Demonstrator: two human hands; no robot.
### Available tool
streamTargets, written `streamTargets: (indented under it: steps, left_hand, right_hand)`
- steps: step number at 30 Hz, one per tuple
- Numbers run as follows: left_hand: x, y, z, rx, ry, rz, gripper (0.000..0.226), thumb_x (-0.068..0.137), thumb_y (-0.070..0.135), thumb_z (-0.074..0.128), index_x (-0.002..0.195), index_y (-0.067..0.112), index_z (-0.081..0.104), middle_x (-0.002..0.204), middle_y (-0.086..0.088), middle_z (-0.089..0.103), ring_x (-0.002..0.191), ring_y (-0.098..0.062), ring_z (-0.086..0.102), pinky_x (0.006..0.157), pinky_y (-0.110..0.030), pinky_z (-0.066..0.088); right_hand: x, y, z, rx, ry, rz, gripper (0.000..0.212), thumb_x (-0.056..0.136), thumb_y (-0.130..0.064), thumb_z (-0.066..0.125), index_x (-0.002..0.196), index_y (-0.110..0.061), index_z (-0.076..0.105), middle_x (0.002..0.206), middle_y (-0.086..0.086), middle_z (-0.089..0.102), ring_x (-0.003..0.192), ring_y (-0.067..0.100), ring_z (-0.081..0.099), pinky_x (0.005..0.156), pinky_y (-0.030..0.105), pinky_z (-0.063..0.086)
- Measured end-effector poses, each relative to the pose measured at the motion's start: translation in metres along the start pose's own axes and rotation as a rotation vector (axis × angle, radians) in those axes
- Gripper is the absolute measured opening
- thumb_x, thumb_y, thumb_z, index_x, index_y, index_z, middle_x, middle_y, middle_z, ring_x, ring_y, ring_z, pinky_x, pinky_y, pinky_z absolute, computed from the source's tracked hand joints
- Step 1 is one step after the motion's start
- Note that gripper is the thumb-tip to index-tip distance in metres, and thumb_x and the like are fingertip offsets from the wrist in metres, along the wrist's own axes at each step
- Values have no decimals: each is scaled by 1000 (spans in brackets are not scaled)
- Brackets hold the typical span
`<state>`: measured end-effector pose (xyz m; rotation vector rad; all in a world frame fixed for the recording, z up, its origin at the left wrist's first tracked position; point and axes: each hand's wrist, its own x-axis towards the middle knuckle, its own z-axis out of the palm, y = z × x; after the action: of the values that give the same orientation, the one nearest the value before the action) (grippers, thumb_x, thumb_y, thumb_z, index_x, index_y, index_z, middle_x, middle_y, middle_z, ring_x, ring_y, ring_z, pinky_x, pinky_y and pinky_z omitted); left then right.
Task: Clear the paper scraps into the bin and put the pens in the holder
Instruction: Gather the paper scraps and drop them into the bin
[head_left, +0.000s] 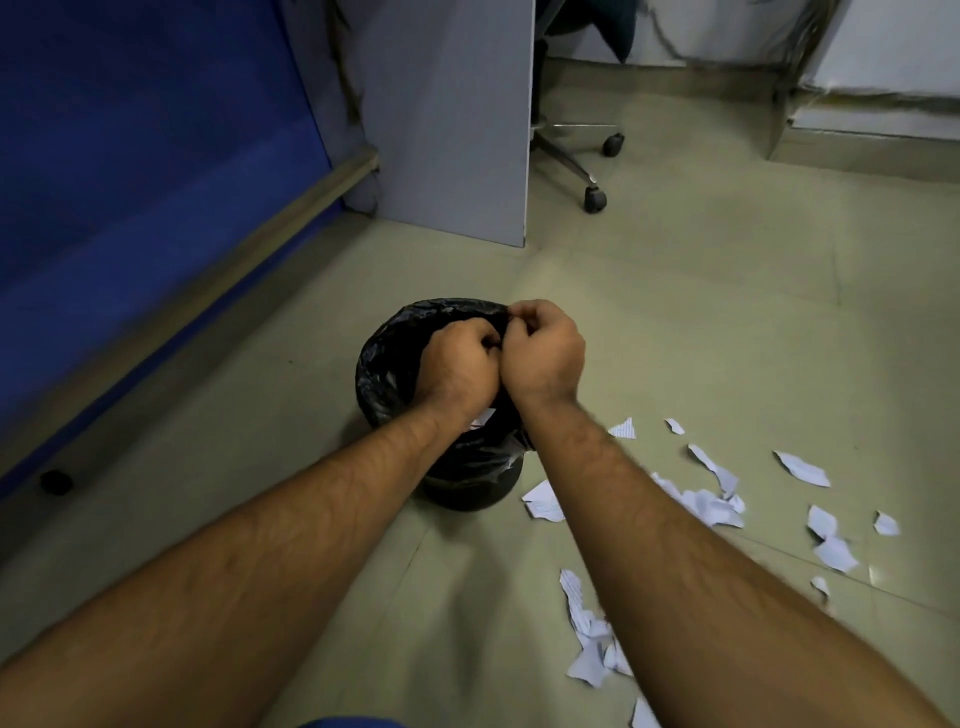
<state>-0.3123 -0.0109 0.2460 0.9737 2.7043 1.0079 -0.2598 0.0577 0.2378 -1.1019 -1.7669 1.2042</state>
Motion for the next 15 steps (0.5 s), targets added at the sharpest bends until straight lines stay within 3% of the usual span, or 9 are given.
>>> streamTargets:
  steps: [3, 6, 11, 15]
  left_hand:
    - [-6, 31, 10, -22, -11, 75, 15, 81, 17, 59, 88, 20, 72, 84, 4, 72, 81, -16, 66, 74, -26, 53]
    - [-19, 57, 43, 2, -122, 119, 20, 82, 16, 58, 93, 21, 73, 90, 1, 73, 87, -19, 67, 78, -27, 54]
    - [-56, 70, 131, 6, -341, 84, 26, 83, 10, 54, 98, 21, 72, 99, -4, 73, 94, -24, 66, 76, -23, 45]
    - [-109, 52, 210, 78, -612, 77, 34, 81, 19, 59, 114, 15, 65, 117, -10, 67, 110, -30, 61, 90, -31, 49]
  right_hand:
    - [3, 16, -37, 73, 139, 47, 21, 84, -11, 57, 94, -21, 73, 87, -8, 71, 83, 10, 63, 76, 19, 45]
    - [1, 56, -79, 69, 186, 146, 21, 85, -13, 57, 96, -21, 72, 84, -9, 69, 83, 13, 65, 77, 22, 47]
    - [-16, 144, -143, 11, 129, 305, 24, 87, -9, 54, 101, -19, 71, 80, -3, 70, 75, 18, 65, 76, 30, 51]
    - [-50, 220, -189, -308, -59, 366, 26, 85, -16, 62, 110, -17, 70, 95, 4, 72, 95, 27, 66, 80, 26, 46]
